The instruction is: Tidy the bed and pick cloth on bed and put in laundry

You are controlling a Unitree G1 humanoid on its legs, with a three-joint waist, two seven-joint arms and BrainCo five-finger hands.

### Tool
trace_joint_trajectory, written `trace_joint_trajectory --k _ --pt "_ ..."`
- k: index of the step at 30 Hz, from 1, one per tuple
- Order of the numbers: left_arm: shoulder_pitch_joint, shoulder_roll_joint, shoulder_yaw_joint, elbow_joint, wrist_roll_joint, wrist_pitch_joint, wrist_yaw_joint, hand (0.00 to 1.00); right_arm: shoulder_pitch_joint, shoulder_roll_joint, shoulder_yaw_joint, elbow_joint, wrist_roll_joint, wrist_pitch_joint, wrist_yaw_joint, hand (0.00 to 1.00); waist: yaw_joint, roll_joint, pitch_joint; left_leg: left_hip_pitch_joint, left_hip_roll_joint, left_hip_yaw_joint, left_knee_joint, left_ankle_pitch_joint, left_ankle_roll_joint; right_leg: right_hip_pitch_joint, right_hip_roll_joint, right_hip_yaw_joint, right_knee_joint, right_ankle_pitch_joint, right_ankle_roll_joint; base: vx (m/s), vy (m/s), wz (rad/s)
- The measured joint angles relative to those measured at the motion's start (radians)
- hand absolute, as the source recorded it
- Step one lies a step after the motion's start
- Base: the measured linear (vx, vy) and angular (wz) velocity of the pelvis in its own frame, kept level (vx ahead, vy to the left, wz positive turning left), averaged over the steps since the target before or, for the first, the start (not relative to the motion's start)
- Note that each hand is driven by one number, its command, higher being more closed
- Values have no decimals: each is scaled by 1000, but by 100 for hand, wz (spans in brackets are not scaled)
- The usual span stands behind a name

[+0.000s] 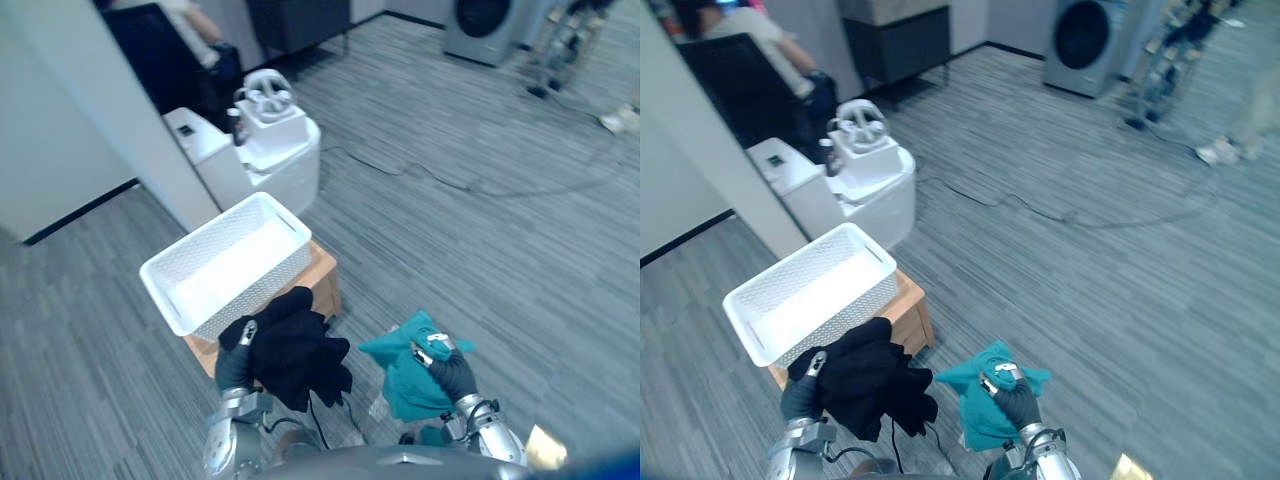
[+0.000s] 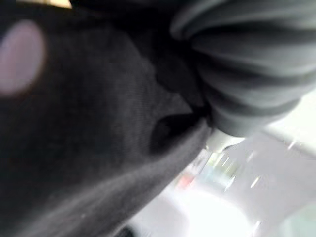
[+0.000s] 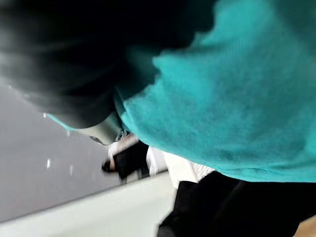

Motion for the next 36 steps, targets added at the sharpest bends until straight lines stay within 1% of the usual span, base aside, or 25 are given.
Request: trace_joint_trajectory --k 1,2,3,4,5,6,8,10,11,12,14,15,16,17,19,20,22,23,24,25,26,27,28,32,36 --pt "3 0 -1 -1 0 21 -2 100 -18 -1 -27 2 7 22 6 100 4 0 0 0 -9 115 -62 -13 -2 42 -9 -42 -30 0 1 170 -47 87" --pt "4 -1 -1 -2 0 31 -2 100 -28 -2 -41 3 13 31 9 100 3 1 0 3 -17 178 -107 -13 -3 60 -14 -65 -43 0 2 218 -10 110" --pt "3 -4 -1 -10 1 52 -3 100 -45 -6 -70 2 31 45 13 100 -6 4 -3 10 -34 316 -220 19 1 93 -25 -119 -59 -2 16 319 43 122" --pt "5 -2 1 -15 2 70 -13 100 -56 -9 -92 3 37 65 12 100 -9 9 -10 26 -43 459 -298 56 77 111 -29 -161 -59 -11 40 278 43 137" --pt "1 0 7 -14 3 84 -25 100 -61 -9 -100 3 38 81 9 100 -12 9 -15 43 -60 505 -335 51 97 122 -36 -180 -58 -17 51 360 78 150" --pt "-8 0 10 -14 10 105 -48 100 -62 -16 -108 3 37 106 4 100 -19 -8 -22 59 -106 504 -394 47 139 136 -51 -199 -58 -24 62 232 67 118" --pt "-2 1 9 -13 19 121 -74 100 -68 -20 -113 1 34 128 1 100 2 -33 -23 72 -156 475 -451 55 156 148 -61 -196 -59 -24 64 310 70 88" --pt "20 6 8 -12 21 125 -91 100 -95 -15 -114 1 31 136 0 100 10 -57 -30 117 -205 446 -515 58 154 169 -88 -182 -12 -17 74 298 20 65" --pt "28 6 8 -12 24 125 -93 100 -101 -16 -114 1 30 136 -3 100 12 -60 -32 138 -213 437 -532 59 152 166 -101 -177 41 -10 84 275 8 56" --pt "32 12 11 -4 41 127 -104 100 -106 -15 -120 -4 30 137 -12 100 10 -62 -32 174 -226 405 -566 61 142 141 -131 -161 177 15 105 281 -8 78" --pt "24 38 9 8 60 145 -113 100 -104 -10 -136 -17 29 137 -26 100 -10 -64 -31 215 -235 321 -619 72 130 26 -188 -76 481 133 75 291 -66 115" --pt "18 55 7 12 64 151 -119 100 -101 2 -138 -21 29 137 -30 100 -32 -69 -34 227 -231 269 -632 76 125 -52 -197 -13 598 54 82 286 -156 129" --pt "11 68 21 19 71 162 -127 100 -98 9 -137 -31 29 137 -37 100 -41 -79 -40 238 -219 229 -638 79 120 -109 -195 22 623 -1 65 280 -171 119" --pt "4 74 29 27 79 166 -132 100 -97 11 -138 -46 29 137 -41 100 -43 -79 -40 246 -207 206 -637 82 113 -142 -191 37 606 -26 54 333 -229 101" --pt "-20 79 32 54 80 172 -148 100 -97 12 -142 -91 29 131 -53 100 -49 -75 -39 251 -168 144 -635 89 99 -206 -150 92 479 -41 40 286 -277 112" --pt "-41 80 27 87 88 172 -160 100 -93 11 -153 -143 31 121 -74 100 -64 -75 -37 242 -135 73 -635 100 76 -226 -73 223 228 -19 65 191 -286 134" --pt "-56 90 15 110 91 172 -174 100 -77 14 -170 -190 32 116 -94 100 -68 -94 -46 228 -140 34 -634 94 35 -208 -46 353 23 56 82 150 -289 127" --pt "-75 104 -12 148 97 175 -185 100 -60 11 -194 -222 42 98 -106 100 -71 -117 -47 235 -140 -9 -635 80 -14 -186 -43 406 -26 120 134 193 -335 100" --pt "-63 92 -32 155 108 179 -190 100 -59 -8 -210 -231 42 99 -114 100 -58 -93 -52 237 -122 -8 -637 87 -17 -160 -28 387 -52 115 128 209 -310 82" --pt "-48 84 -46 153 113 179 -194 100 -58 -20 -215 -243 43 99 -121 100 -59 -77 -49 238 -105 2 -637 84 -22 -145 -17 368 -66 115 126 203 -215 36" --pt "-22 70 -60 153 124 179 -195 100 -66 -40 -227 -254 57 100 -122 100 -58 -46 -53 246 -89 12 -651 94 -36 -140 -4 352 -69 117 117 158 -135 25" --pt "-10 65 -61 153 130 179 -194 100 -82 -58 -238 -255 68 102 -121 100 -57 -27 -51 251 -82 14 -671 106 -49 -139 5 352 -70 118 113 157 -113 16" --pt "-10 67 -58 153 129 179 -194 100 -95 -66 -248 -255 73 110 -118 100 -57 -19 -50 256 -79 14 -687 112 -55 -139 9 352 -71 118 112 97 -60 6" --pt "-19 76 -50 153 128 181 -195 100 -107 -64 -249 -283 72 137 -100 100 -55 -28 -54 283 -84 11 -713 118 -58 -95 7 351 -114 129 106 48 21 10" --pt "-22 84 -45 153 132 185 -195 100 -161 -64 -234 -331 72 168 -82 100 -54 -66 -60 275 -113 8 -727 124 -48 -64 -8 353 -202 177 120 -21 54 3"
